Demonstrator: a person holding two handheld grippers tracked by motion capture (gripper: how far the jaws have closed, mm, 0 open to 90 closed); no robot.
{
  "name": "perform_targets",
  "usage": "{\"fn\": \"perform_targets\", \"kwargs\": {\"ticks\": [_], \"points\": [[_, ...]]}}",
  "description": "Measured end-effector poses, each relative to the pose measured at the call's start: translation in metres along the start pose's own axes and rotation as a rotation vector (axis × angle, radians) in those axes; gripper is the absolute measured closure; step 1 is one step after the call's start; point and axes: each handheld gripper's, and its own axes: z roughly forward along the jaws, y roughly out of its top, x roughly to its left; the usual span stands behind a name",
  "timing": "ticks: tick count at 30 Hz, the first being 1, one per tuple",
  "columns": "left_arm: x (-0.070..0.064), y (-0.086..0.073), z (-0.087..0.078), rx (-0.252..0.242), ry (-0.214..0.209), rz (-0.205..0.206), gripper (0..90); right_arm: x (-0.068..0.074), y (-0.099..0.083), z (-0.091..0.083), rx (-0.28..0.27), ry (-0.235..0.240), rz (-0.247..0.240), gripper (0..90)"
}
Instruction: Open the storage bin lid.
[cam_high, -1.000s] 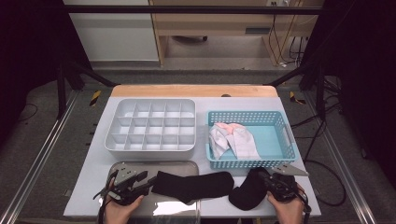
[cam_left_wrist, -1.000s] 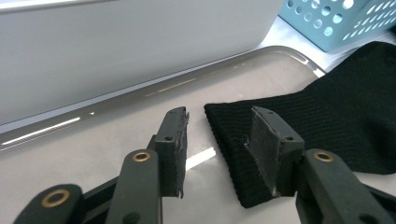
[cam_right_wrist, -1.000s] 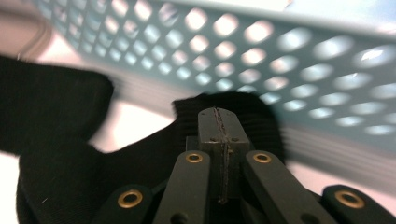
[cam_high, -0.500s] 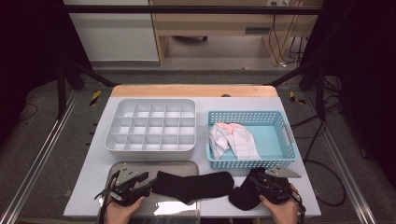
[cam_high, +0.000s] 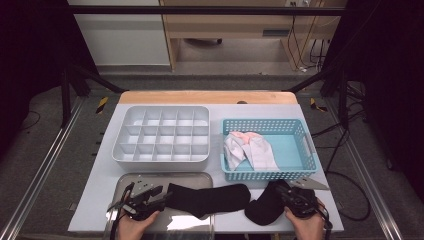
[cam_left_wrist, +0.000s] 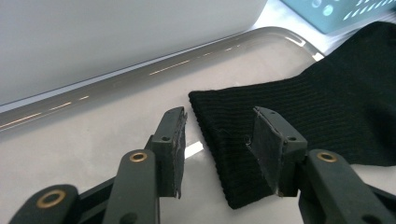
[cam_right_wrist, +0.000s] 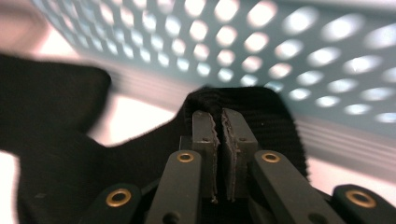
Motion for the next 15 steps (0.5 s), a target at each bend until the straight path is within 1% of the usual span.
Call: {"fn": "perform_targets", "kwargs": {"ticks": [2,4,5,7,8,11,15], "points": [[0.001,0.0,0.0,0.003,0.003,0.003,53.1,-0.006,0.003,-0.009,-0.063,0.033,0.052,84.3],[0.001,0.001,0.0,-0.003,0.003,-0.004,53.1,-0.01,0.005,-0.016,-0.11,0.07,0.077,83.5],[0.002,0.001,0.0,-0.001,0.002,-0.002,53.1,-0.012,0.005,-0.019,-0.13,0.078,0.085,83.7],[0.001,0.002,0.0,-0.004,0.005,-0.004,53.1,-0.015,0.007,-0.022,-0.149,0.097,0.087,84.1],[0.001,0.002,-0.001,-0.005,0.004,-0.003,53.1,-0.015,0.008,-0.023,-0.156,0.097,0.091,84.5],[0.001,0.002,-0.002,-0.009,0.004,0.008,53.2,-0.017,0.011,-0.028,-0.18,0.118,0.089,85.2],[0.002,0.003,-0.005,-0.02,0.002,-0.005,53.4,-0.016,0.014,-0.036,-0.214,0.139,0.086,85.7]]}}
